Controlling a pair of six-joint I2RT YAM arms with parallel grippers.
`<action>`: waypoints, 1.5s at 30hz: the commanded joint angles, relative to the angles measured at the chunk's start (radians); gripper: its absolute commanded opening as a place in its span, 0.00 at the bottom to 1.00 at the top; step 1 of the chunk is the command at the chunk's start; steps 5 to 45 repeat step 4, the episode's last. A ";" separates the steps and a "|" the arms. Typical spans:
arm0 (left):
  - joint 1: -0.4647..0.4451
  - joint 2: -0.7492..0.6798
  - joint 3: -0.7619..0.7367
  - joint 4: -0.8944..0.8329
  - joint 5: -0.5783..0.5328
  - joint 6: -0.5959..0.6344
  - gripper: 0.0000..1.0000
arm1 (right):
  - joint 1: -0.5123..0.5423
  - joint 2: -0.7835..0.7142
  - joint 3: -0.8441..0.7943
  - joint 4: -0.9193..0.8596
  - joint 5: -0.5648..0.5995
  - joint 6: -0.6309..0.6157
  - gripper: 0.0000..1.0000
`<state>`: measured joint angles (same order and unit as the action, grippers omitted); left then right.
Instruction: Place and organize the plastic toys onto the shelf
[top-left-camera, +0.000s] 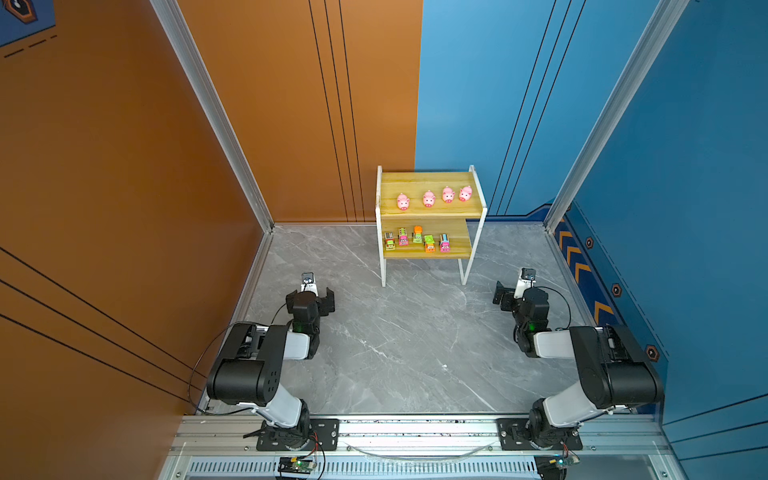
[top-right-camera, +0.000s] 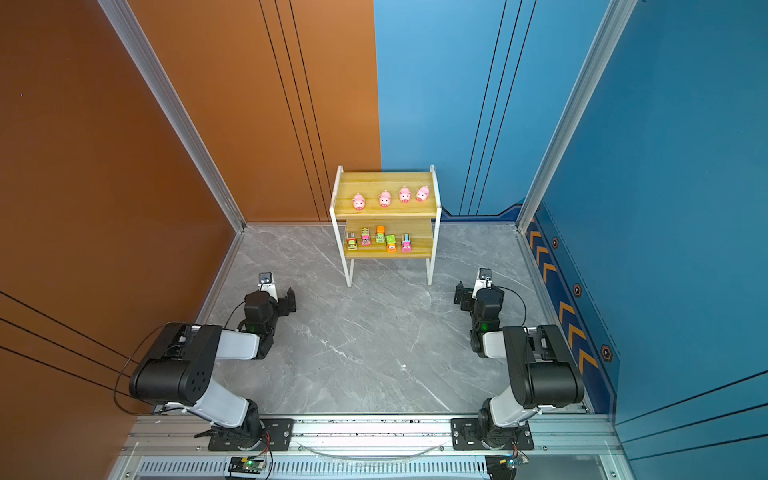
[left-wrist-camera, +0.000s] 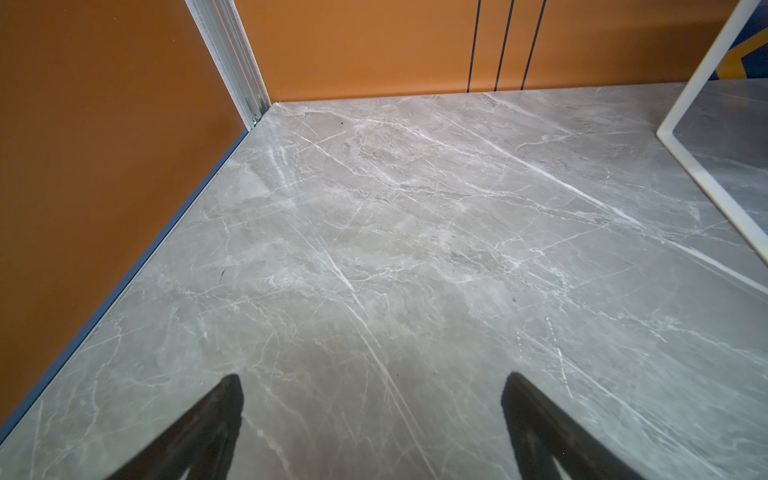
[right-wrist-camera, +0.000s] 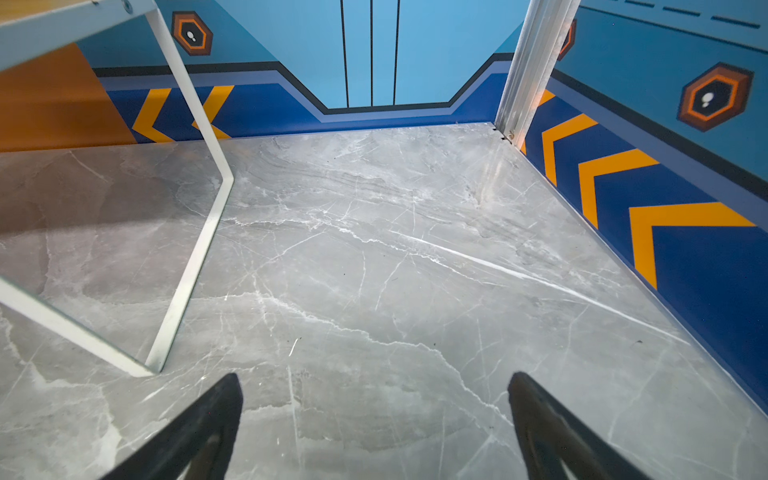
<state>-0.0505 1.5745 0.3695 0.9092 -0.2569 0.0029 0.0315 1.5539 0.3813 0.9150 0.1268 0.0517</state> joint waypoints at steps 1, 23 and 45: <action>0.001 -0.015 0.005 0.014 0.020 -0.009 0.98 | -0.005 -0.005 0.001 -0.022 -0.009 0.007 1.00; 0.001 -0.016 0.005 0.015 0.019 -0.010 0.98 | -0.001 -0.006 -0.002 -0.015 -0.001 0.005 1.00; 0.001 -0.016 0.005 0.015 0.019 -0.010 0.98 | -0.001 -0.006 -0.002 -0.015 -0.001 0.005 1.00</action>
